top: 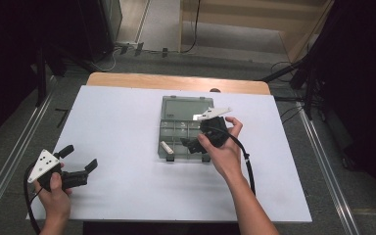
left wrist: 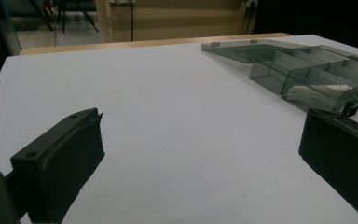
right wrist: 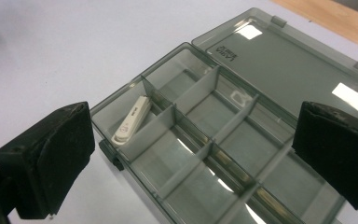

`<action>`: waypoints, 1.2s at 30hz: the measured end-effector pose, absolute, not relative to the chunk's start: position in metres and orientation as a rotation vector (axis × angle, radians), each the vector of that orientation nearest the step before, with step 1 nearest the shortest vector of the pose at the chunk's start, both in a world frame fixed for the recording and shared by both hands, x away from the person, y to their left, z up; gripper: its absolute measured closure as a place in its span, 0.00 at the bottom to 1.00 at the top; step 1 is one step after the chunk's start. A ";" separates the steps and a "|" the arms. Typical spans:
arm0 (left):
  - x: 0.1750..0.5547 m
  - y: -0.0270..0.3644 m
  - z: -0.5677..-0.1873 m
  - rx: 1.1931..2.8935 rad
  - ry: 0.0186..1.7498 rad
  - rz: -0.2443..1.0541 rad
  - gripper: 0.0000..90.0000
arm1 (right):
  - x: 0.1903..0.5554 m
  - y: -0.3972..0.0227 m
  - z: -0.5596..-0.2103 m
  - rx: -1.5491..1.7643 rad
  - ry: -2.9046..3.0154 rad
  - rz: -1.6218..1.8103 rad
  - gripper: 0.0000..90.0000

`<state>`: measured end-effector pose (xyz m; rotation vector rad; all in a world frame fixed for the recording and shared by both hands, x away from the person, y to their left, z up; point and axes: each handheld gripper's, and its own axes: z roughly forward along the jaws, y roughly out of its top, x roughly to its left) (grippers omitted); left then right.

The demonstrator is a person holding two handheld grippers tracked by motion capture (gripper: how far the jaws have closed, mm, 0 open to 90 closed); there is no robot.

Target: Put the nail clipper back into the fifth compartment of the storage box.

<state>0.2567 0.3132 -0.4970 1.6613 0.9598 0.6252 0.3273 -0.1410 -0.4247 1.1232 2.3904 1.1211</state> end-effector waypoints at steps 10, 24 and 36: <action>0.256 0.313 -0.497 1.663 0.960 0.628 0.00 | 0.308 -0.175 -0.427 1.125 2.302 1.193 0.00; 0.255 0.313 -0.497 1.667 0.961 0.641 0.00 | 0.278 -0.230 -0.448 1.173 2.173 1.295 0.00; 0.255 0.313 -0.497 1.668 0.962 0.645 0.00 | 0.255 -0.271 -0.460 1.213 2.071 1.329 0.00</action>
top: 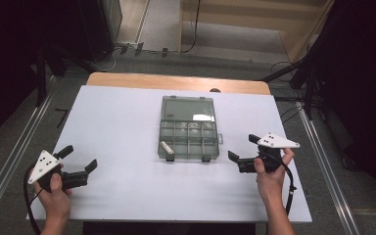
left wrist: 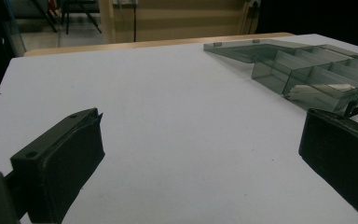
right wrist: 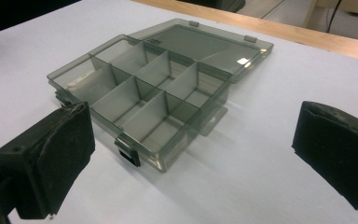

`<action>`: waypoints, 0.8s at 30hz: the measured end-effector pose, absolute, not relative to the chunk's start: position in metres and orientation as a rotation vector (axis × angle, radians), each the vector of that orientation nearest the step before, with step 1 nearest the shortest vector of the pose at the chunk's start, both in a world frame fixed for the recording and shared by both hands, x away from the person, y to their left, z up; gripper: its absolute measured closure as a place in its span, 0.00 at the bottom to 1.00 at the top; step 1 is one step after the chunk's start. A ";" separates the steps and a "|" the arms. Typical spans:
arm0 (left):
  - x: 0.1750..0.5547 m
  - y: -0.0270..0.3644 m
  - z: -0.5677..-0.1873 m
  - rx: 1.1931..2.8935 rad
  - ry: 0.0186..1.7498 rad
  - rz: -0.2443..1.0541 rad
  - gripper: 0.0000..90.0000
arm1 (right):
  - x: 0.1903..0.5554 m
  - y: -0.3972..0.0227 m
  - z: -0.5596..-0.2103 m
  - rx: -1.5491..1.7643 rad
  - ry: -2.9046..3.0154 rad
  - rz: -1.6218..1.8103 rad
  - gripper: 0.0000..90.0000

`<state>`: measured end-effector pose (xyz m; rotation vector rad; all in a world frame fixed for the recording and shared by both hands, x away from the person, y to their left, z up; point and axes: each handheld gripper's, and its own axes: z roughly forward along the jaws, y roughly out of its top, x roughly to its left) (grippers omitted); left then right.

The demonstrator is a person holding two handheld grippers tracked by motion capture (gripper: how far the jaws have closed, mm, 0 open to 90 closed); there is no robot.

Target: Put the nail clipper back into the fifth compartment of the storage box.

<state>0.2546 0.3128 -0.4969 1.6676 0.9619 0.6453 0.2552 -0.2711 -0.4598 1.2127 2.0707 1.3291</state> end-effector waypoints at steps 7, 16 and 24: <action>0.254 0.313 -0.497 1.668 0.964 0.647 0.00 | 0.243 -0.290 -0.469 1.236 2.042 1.321 0.00; 0.254 0.313 -0.497 1.667 0.963 0.647 0.00 | 0.226 -0.313 -0.483 1.243 1.997 1.326 0.00; 0.254 0.313 -0.497 1.663 0.963 0.643 0.00 | 0.210 -0.335 -0.494 1.283 1.925 1.371 0.00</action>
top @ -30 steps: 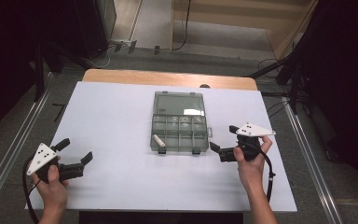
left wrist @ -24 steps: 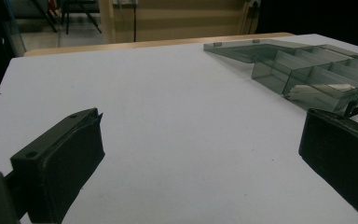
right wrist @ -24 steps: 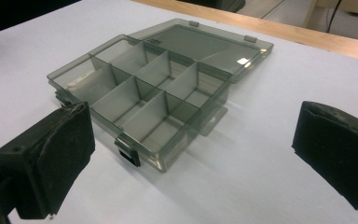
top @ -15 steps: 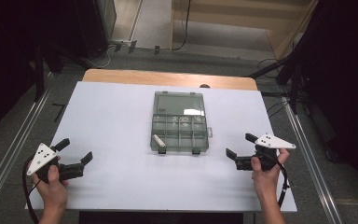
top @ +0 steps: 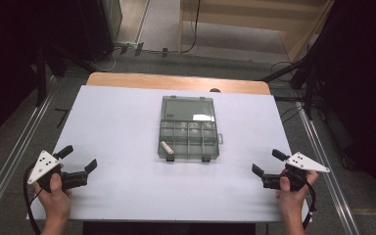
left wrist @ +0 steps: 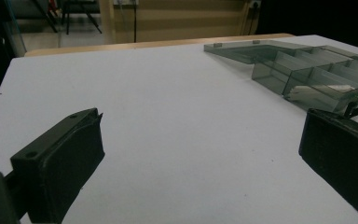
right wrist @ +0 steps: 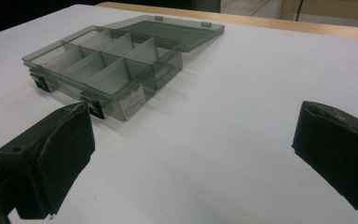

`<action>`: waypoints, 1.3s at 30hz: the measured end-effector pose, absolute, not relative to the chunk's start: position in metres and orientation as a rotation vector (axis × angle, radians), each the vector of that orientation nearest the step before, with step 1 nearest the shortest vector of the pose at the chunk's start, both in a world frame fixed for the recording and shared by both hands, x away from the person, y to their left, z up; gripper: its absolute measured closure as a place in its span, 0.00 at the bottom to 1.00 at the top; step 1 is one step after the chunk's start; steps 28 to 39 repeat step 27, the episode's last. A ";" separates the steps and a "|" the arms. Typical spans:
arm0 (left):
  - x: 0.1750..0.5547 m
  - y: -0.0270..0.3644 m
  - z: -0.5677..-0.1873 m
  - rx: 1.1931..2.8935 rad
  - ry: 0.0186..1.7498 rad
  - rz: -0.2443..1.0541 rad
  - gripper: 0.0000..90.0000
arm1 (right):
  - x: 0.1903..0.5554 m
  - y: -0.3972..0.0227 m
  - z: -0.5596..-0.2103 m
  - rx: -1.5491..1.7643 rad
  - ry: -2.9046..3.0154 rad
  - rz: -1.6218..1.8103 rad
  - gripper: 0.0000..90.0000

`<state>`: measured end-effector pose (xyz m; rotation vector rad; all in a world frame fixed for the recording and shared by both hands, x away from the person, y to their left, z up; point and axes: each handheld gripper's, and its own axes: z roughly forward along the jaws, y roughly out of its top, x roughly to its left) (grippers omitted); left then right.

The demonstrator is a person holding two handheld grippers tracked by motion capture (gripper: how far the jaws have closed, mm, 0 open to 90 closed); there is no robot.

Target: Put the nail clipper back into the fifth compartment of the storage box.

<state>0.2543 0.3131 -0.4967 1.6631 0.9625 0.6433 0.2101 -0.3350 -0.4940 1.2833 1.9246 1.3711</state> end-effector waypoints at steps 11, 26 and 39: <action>0.255 0.313 -0.497 1.660 0.959 0.639 0.00 | 0.196 -0.364 -0.506 1.332 1.817 1.449 0.00; 0.256 0.313 -0.497 1.664 0.958 0.635 0.00 | 0.195 -0.367 -0.511 1.363 1.787 1.475 0.00; 0.256 0.313 -0.497 1.662 0.959 0.634 0.00 | 0.195 -0.367 -0.511 1.363 1.789 1.470 0.00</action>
